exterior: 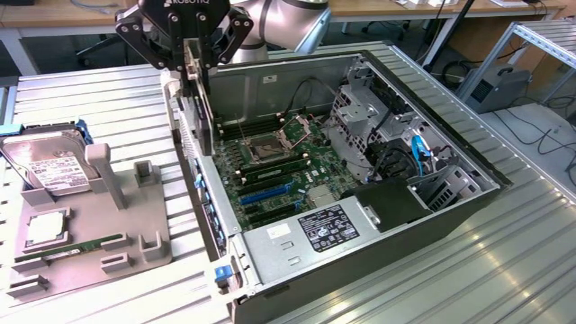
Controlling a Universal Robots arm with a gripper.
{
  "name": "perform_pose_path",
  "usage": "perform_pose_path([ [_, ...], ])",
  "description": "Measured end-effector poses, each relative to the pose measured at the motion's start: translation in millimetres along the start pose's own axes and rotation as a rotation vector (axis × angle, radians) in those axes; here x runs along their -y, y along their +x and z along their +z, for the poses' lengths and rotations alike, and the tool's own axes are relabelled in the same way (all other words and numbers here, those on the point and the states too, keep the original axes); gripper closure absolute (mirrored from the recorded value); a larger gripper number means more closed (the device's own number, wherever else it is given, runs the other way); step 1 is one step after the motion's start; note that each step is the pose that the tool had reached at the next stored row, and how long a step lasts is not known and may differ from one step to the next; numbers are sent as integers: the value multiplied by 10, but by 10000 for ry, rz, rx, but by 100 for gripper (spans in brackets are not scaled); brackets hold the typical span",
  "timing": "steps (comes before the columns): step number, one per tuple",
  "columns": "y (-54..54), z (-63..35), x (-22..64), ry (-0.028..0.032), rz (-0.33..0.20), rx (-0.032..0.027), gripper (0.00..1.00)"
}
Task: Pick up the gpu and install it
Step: 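Pick up the gpu and move the gpu toward the slot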
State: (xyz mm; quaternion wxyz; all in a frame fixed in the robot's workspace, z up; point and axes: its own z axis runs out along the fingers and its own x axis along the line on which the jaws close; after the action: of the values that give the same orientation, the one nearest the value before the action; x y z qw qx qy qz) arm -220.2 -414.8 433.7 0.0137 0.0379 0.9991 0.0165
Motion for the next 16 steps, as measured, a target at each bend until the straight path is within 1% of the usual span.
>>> perform_pose_path([
  [16, -156, 6, -12, 3, 0, 0, 73],
])
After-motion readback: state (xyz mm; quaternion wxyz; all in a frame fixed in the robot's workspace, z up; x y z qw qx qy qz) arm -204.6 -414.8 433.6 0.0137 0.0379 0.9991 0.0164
